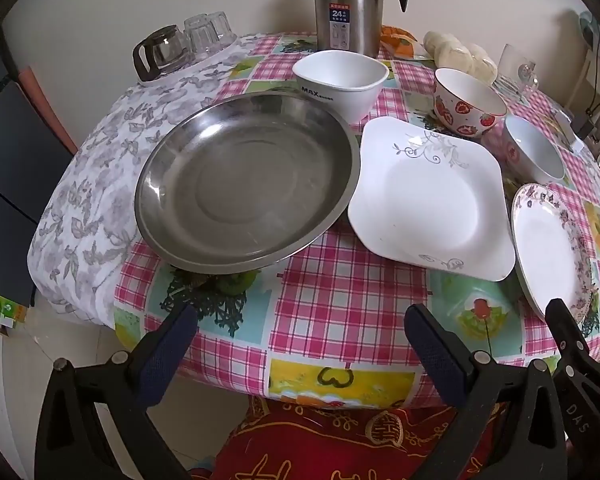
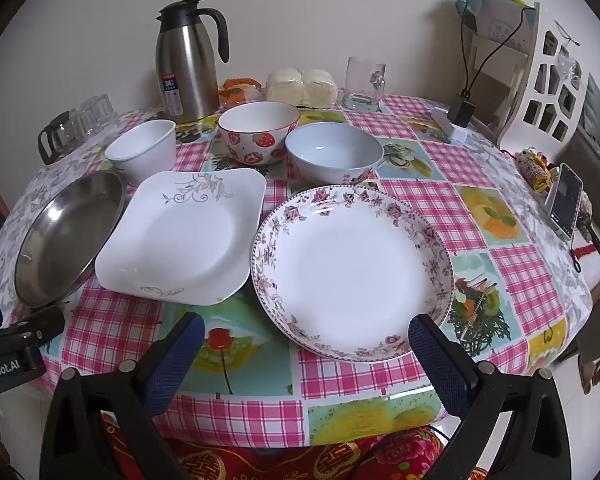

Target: Organize plates and bowls

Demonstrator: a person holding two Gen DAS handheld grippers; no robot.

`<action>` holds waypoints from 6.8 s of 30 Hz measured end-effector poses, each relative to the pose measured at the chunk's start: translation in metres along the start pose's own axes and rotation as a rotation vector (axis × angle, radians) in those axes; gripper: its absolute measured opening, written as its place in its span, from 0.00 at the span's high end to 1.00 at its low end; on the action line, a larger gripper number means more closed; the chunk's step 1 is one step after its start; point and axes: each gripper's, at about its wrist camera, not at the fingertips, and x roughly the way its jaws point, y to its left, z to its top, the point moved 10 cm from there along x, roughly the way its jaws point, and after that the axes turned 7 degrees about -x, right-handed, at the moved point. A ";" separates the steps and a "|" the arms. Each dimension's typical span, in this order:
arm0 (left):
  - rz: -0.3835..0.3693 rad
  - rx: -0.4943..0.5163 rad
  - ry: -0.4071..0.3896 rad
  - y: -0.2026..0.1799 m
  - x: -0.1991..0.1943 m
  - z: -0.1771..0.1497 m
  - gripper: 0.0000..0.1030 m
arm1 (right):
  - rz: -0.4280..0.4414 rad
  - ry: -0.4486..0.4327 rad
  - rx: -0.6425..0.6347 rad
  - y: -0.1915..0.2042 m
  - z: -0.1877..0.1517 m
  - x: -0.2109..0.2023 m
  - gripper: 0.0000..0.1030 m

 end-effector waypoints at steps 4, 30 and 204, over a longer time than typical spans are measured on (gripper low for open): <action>0.002 -0.001 -0.004 0.000 0.001 0.000 0.00 | 0.000 0.000 -0.001 0.000 -0.001 0.000 0.00; 0.000 -0.001 0.002 0.000 0.000 -0.001 0.00 | 0.000 0.003 -0.002 0.000 -0.001 0.002 0.00; -0.175 -0.521 -0.278 0.118 -0.020 0.142 0.73 | 0.417 -0.264 -0.108 0.143 0.140 -0.013 0.78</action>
